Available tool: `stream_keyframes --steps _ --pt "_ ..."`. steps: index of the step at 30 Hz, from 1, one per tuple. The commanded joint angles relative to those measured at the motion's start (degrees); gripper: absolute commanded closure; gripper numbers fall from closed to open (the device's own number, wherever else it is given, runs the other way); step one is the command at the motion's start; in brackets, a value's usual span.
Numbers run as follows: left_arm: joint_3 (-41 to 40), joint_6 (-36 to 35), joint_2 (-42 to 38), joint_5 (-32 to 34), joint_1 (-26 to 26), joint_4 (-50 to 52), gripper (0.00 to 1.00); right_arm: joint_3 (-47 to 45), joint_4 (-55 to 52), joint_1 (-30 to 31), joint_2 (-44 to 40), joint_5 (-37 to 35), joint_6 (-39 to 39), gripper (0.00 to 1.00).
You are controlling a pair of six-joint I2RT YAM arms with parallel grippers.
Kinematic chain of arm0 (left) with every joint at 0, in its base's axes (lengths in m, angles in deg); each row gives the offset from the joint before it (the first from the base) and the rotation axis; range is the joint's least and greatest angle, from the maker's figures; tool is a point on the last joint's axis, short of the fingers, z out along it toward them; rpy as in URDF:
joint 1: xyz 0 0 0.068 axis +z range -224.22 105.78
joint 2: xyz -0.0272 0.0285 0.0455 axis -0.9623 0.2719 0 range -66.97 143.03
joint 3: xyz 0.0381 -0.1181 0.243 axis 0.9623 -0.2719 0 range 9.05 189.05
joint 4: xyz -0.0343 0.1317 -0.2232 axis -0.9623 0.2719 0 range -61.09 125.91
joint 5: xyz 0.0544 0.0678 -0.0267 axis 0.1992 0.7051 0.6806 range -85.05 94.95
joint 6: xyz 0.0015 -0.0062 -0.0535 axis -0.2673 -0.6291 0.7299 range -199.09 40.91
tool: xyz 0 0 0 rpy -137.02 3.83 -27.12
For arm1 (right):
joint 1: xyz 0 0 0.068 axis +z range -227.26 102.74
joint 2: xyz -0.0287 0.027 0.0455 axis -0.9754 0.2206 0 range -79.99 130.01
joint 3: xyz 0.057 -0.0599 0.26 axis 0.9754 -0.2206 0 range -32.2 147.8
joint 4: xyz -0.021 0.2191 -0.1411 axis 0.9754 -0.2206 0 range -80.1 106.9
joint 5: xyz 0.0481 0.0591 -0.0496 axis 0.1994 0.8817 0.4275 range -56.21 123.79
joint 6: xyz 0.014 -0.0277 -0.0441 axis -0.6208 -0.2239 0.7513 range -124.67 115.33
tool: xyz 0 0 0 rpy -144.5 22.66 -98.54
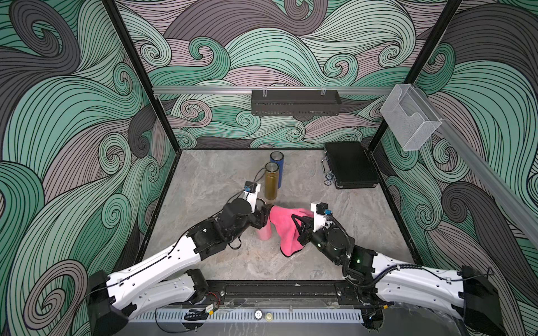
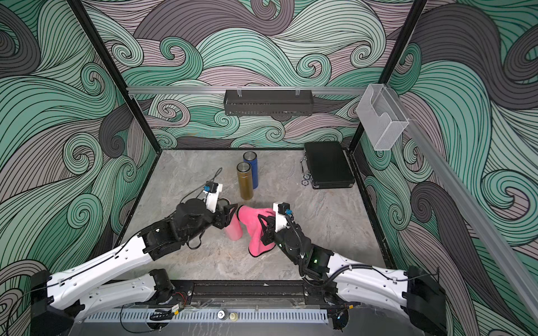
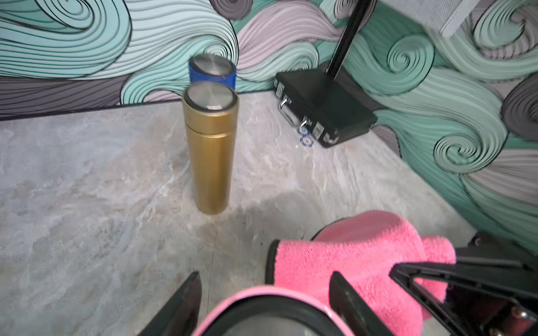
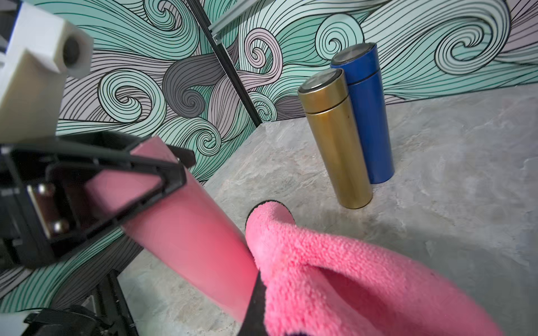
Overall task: Wipe the surface of the thermos
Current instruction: Pick up the thermos from the center of the board, then wipe the dirt from the surface of the thermos.
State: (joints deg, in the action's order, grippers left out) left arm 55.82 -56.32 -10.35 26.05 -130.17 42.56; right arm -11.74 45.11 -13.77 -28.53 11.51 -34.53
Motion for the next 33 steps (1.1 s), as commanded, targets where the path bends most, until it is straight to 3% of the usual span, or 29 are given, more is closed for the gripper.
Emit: stream_keyframes --steps 1,10,18,27,33 --pt "3.2 3.13 2.64 10.25 -4.7 -3.12 1.0 1.59 6.24 0.24 1.12 2.02 -5.83 1.0" --pt "2.39 2.93 7.84 9.81 -6.29 -16.51 1.0 0.71 8.36 0.33 7.87 1.04 -13.33 1.0" --pt "3.37 0.46 6.11 13.94 -6.24 -19.6 1.0 -3.12 16.31 0.33 16.65 0.12 -16.48 1.0" --pt "2.61 -1.24 6.56 12.55 -6.27 -20.77 1.0 3.76 9.5 1.5 5.43 2.41 -9.48 1.0" --pt "1.36 -3.0 7.27 10.3 -6.24 -23.87 1.0 0.89 10.71 1.64 5.82 1.03 -12.32 1.0"
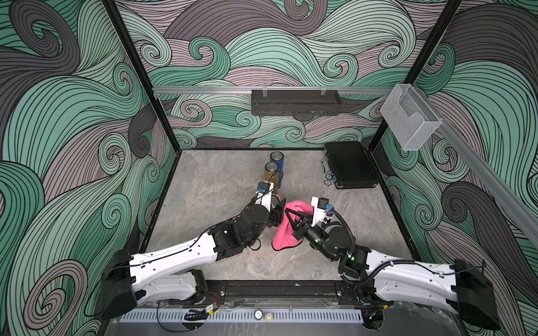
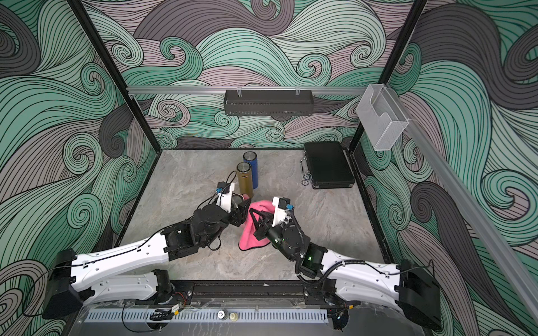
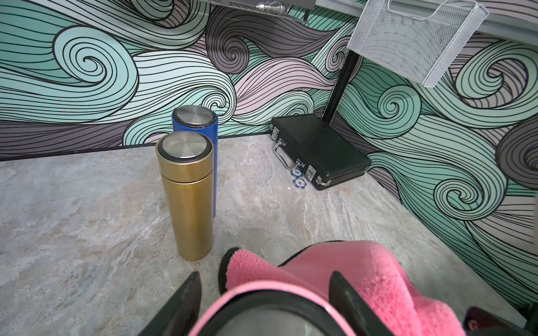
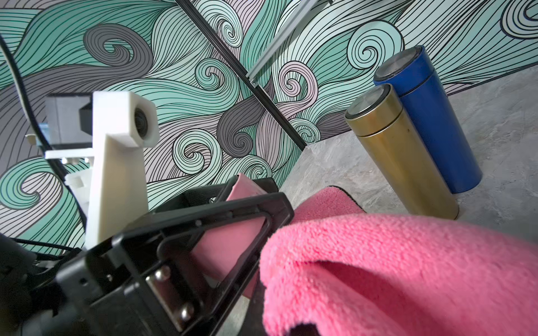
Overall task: Wipe the surface of the thermos
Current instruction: Wipe the dirt from the surface of the thermos.
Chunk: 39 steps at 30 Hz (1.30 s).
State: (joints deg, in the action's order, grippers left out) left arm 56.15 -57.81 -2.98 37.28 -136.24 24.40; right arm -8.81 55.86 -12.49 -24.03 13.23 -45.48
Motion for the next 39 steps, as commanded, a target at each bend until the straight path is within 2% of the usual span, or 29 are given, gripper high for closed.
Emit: stream_keyframes --steps 1,8,13,19,24,30,35,39 --pt "1.07 -1.67 -0.09 -1.05 -0.21 -6.08 1.0 -3.31 0.35 0.35 2.35 -1.87 -2.55 1.0" --pt "1.6 -3.46 0.17 -0.94 -0.18 -7.3 1.0 -7.22 3.97 0.85 6.82 -3.81 -4.03 1.0" --pt "1.84 -3.82 -0.02 -0.74 -0.21 -7.28 1.0 0.48 -3.04 5.33 1.87 -4.16 4.31 1.0" --pt "2.21 -3.87 0.43 -1.01 -0.16 -6.66 1.0 3.33 -2.4 6.4 1.09 -1.19 8.32 1.0" --pt "2.3 -4.11 0.54 -1.6 -0.13 -6.48 1.0 -0.18 0.51 6.33 6.72 -5.39 5.89 1.0" --pt "2.92 -4.57 -0.64 -1.93 -0.12 -5.87 1.0 -2.65 4.6 6.32 14.24 -7.09 3.29 1.0" --pt "2.71 -4.87 -2.77 -1.66 -0.19 -5.18 1.0 -0.99 2.4 6.33 11.28 -6.57 5.33 1.0" --pt "1.89 -4.76 -4.11 -2.41 -0.13 -5.06 1.0 2.38 -1.87 6.35 4.31 -4.9 9.14 1.0"
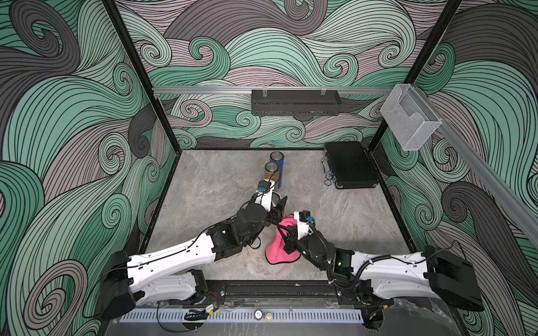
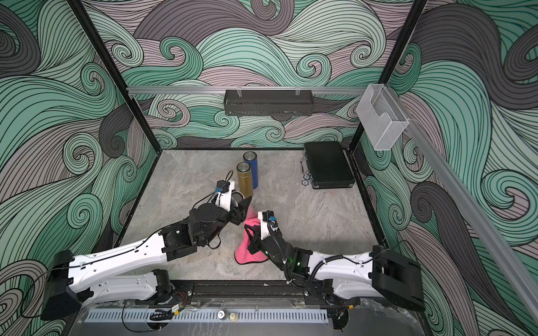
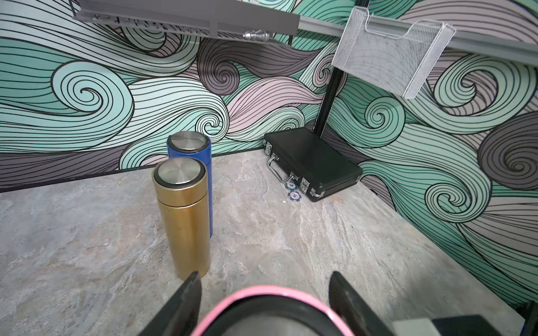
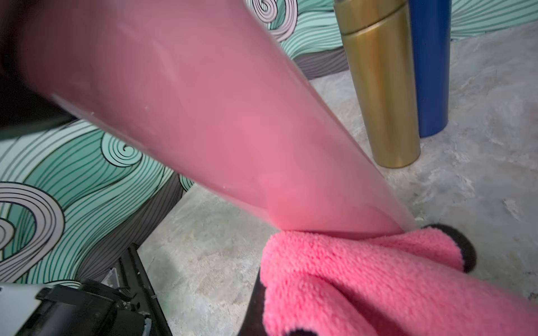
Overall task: Wipe the surface of the thermos
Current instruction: Wipe the dirt from the surface of the thermos.
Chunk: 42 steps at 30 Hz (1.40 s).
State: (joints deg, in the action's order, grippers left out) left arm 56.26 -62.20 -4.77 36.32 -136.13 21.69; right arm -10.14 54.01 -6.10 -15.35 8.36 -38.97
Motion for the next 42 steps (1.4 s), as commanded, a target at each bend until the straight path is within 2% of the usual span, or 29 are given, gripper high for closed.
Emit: stream_keyframes --steps 1,6,16,24,29,35,39,42 --pt "1.54 -0.41 -2.42 -1.77 -0.31 -2.35 1.0 4.3 -0.65 -0.05 -6.04 0.18 3.26 1.0" --pt "0.89 -1.16 -2.08 -4.38 -0.29 -3.11 1.0 3.95 -1.3 -0.27 -9.92 -0.18 3.42 1.0" --pt "0.4 -5.5 -2.51 -15.25 -0.23 -4.97 1.0 -3.93 6.54 -4.26 0.38 -1.24 -7.1 1.0" --pt "-0.13 -9.02 -2.35 -24.71 -0.17 -6.08 1.0 2.23 -0.42 -4.35 -11.0 4.45 -0.83 1.0" --pt "-1.8 -9.4 -1.9 -27.16 -0.06 -8.92 1.0 1.57 0.52 -4.34 -16.45 8.01 -2.21 1.0" --pt "-1.67 -10.03 -1.89 -32.55 0.22 -10.52 1.0 -4.47 2.65 -5.17 -11.76 4.15 -7.43 1.0" --pt "-0.85 -10.12 -2.51 -34.77 0.53 -10.57 1.0 -8.09 6.17 -6.88 -6.06 4.32 -11.03 1.0" --pt "-0.44 -10.03 -2.86 -35.88 0.67 -10.51 1.0 -8.45 6.18 -6.99 -5.67 4.91 -11.06 1.0"
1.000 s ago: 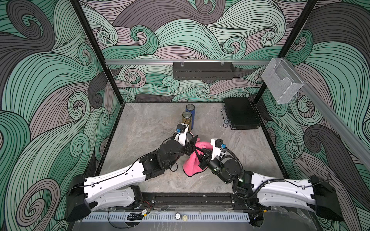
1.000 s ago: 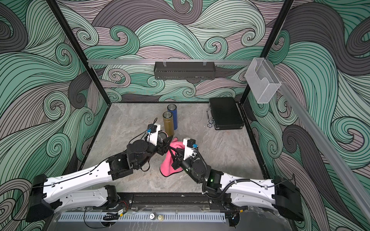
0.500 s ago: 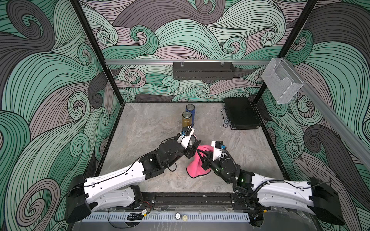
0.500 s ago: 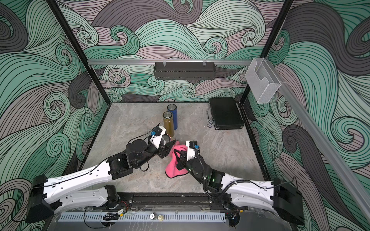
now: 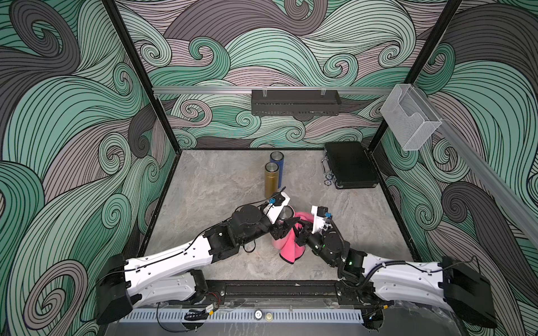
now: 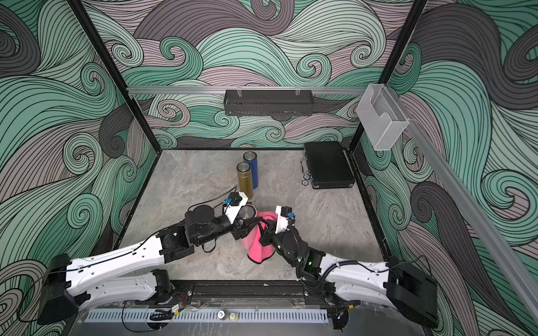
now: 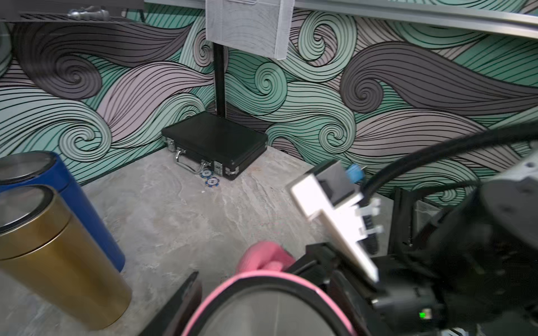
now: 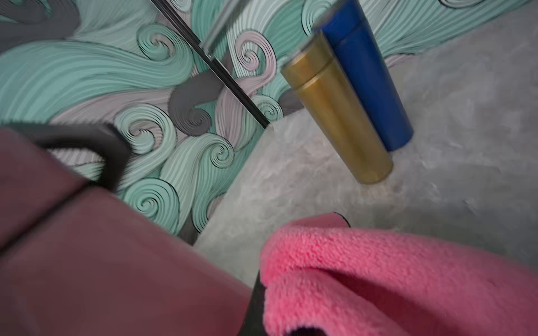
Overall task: Wipe the surface of the thermos
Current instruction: Wipe the dirt from the surface of the thermos.
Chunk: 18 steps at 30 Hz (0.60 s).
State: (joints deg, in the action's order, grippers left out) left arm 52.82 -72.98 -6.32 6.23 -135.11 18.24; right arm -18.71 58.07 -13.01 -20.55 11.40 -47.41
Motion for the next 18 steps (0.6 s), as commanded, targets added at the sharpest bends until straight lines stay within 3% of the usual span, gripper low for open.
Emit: stream_keyframes --steps 1,11,18 --pt "2.9 0.79 -1.32 -6.38 -0.31 -7.41 1.0 0.53 1.09 -0.09 -1.35 2.04 -2.23 1.0" --pt "1.0 0.42 -1.76 -8.55 0.06 -10.18 1.0 8.48 -10.41 0.0 -17.73 5.58 4.64 1.0" --pt "0.09 -1.95 -1.06 -10.1 0.21 -11.97 1.0 3.4 -5.95 0.0 -11.54 4.34 -0.41 1.0"
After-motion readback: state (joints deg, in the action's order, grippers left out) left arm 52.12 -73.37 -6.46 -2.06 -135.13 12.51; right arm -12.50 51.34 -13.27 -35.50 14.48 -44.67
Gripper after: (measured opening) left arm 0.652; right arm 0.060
